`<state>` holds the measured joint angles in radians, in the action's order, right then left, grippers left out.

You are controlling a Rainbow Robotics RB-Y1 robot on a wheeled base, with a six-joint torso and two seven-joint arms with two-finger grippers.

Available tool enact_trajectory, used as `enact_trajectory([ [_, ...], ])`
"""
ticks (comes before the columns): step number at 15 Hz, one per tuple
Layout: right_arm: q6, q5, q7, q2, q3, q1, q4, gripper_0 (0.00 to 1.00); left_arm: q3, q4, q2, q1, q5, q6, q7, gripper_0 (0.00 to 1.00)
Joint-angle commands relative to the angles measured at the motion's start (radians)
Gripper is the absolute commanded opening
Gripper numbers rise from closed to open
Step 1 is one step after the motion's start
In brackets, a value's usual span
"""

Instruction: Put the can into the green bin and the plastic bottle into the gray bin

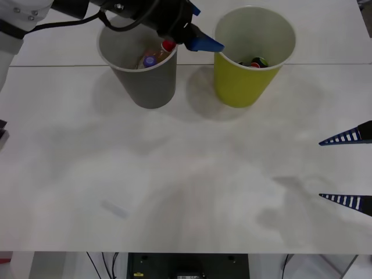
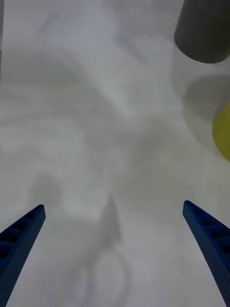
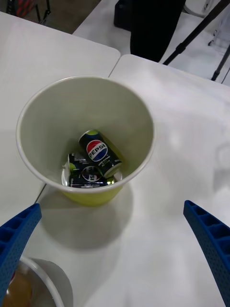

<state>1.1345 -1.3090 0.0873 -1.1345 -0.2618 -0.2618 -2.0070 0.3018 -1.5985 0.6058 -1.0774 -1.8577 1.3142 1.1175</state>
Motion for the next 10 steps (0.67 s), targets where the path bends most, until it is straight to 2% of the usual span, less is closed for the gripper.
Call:
enact_trajectory([
  [1,0.0,0.0,0.0,0.0,0.0,0.0,0.0,1.0,-0.082,-0.247,0.074,0.203,0.002,0.0,-0.008,1.0],
  [3,0.0,0.0,0.0,0.0,0.0,0.0,0.0,1.0,-0.151,-0.393,0.115,0.335,0.017,0.033,-0.059,1.0],
  [5,0.0,0.0,0.0,0.0,0.0,0.0,0.0,1.0,-0.222,-0.465,0.124,0.447,0.034,0.071,-0.163,1.0],
  [10,0.0,0.0,0.0,0.0,0.0,0.0,0.0,1.0,-0.362,-0.508,0.123,0.691,0.098,0.091,-0.456,1.0],
])
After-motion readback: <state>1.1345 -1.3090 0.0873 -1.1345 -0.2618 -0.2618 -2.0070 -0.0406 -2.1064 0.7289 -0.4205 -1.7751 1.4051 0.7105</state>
